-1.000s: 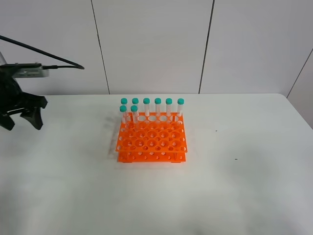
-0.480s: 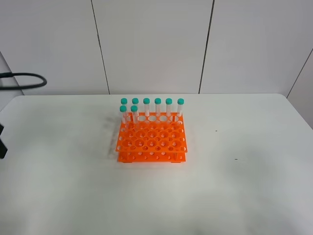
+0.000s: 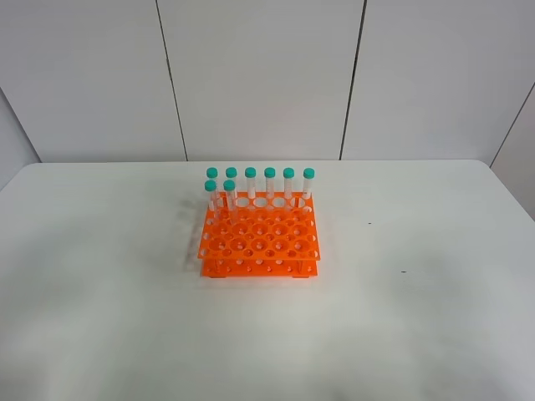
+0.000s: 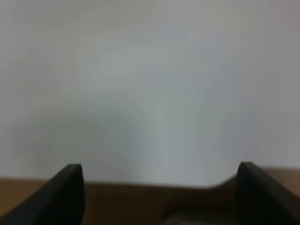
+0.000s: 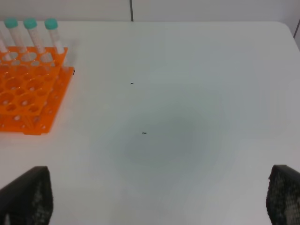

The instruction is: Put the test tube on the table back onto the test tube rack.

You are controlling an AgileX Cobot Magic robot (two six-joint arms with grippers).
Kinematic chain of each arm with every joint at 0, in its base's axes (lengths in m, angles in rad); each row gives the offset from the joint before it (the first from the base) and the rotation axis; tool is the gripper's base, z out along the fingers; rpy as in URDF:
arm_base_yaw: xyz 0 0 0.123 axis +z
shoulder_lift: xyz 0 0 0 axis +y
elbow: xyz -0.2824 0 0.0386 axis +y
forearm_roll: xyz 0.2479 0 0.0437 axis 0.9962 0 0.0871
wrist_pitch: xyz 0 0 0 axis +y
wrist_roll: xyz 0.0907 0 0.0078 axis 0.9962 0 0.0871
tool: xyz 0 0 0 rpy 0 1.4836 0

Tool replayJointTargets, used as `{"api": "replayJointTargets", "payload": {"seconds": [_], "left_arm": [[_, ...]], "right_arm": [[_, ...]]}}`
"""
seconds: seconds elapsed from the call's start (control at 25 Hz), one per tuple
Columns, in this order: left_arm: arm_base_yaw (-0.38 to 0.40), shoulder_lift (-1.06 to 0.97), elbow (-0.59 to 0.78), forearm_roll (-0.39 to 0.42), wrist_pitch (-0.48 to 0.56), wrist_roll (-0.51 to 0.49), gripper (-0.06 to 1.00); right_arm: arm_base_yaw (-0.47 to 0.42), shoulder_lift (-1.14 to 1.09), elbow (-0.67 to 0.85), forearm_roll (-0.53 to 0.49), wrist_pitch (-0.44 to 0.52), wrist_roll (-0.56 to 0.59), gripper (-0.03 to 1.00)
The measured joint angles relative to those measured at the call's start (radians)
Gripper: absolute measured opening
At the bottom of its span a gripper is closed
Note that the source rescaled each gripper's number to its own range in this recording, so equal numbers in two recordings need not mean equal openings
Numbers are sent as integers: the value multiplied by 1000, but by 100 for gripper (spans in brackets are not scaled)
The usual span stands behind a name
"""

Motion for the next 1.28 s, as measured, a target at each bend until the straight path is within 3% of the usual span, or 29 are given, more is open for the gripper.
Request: {"api": "replayJointTargets", "payload": {"seconds": [0.56,1.28], "left_arm": [[-29,-274,8,9,-1,0,89],[-121,-320,10,9,-1,0,89]], "right_arm": [[0,0,0,0,0,0,100],[0,0,0,0,0,0,100]]}}
